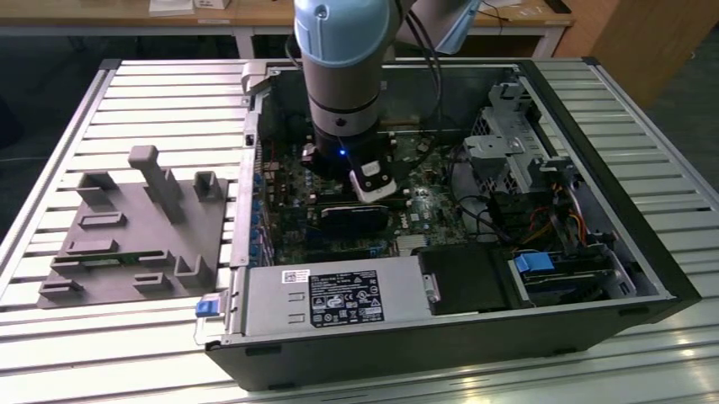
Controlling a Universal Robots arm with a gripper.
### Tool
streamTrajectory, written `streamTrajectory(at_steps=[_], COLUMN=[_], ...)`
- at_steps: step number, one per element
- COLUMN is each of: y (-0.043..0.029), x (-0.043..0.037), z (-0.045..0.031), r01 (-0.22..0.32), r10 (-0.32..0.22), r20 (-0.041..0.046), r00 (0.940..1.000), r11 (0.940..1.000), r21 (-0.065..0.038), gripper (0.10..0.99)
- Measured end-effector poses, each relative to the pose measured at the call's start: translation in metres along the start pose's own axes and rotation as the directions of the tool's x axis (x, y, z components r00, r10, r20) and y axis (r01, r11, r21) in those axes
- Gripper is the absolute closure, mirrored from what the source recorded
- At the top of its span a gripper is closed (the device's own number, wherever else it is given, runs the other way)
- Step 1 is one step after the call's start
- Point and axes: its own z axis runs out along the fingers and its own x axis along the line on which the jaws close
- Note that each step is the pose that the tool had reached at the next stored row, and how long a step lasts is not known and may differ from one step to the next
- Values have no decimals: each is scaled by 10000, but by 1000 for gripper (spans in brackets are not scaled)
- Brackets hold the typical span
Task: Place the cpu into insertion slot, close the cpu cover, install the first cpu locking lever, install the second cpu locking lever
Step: 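Install the second cpu locking lever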
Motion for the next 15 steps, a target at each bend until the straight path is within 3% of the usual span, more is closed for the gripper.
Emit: streamTrajectory(at_steps=[3,10,11,12,15], y=[-19,-77,-80,-94,-102], x=[-1,35,38,54,80], z=[-3,-6,-3,17,31], r01=[97,148,151,163,170], r10=[-97,-147,-150,-162,-168], r20=[-3,33,35,20,34], r00=[10000,9999,9999,9999,9999], r11=[9999,9994,9992,9963,9963], r21=[-53,-316,-380,-842,-847], gripper=[984,984,984,984,984])
